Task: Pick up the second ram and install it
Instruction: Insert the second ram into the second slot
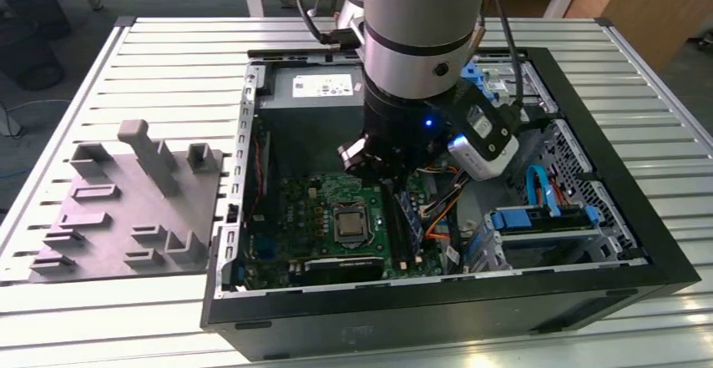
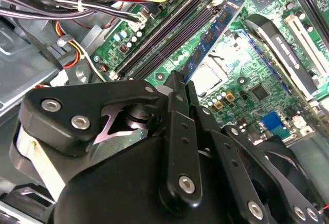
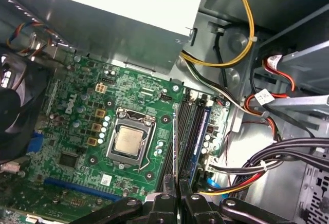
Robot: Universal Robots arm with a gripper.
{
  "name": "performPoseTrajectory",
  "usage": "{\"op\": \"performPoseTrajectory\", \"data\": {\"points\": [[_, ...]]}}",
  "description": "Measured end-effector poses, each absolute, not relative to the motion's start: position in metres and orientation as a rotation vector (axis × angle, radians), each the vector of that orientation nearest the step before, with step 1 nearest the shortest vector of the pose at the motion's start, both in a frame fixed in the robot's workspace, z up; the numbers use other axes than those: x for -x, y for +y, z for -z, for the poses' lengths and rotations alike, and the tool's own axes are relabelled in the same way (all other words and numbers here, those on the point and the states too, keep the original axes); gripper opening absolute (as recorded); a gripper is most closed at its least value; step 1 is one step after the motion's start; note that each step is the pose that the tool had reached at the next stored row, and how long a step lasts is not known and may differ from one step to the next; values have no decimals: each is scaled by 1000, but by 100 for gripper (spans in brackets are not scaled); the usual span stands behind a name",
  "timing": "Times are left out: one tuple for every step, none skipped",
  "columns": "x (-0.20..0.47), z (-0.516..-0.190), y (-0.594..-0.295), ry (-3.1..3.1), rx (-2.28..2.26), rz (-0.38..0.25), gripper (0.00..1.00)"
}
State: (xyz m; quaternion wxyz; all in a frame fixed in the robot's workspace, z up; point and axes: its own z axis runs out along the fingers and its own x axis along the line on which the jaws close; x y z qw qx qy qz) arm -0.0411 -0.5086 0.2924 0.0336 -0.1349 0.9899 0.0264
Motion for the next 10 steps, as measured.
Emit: {"op": "performPoseTrajectory", "data": {"points": [[41,-292,-509,3046,404,-81,14],[41,-292,-509,3048,391,-80,14],[41,-292,-509,3054,332,-78,14],[41,-292,-509,3055,315,-78,14],[41,-292,-509,3056,303,-77,14],[41,-292,-509,3058,286,-77,14],[41,-292,-509,3059,274,-76,14],[41,-292,-509,3060,262,-76,14],[41,-292,-509,3060,251,-76,14],[41,-292,-509,3061,239,-75,14]]}}
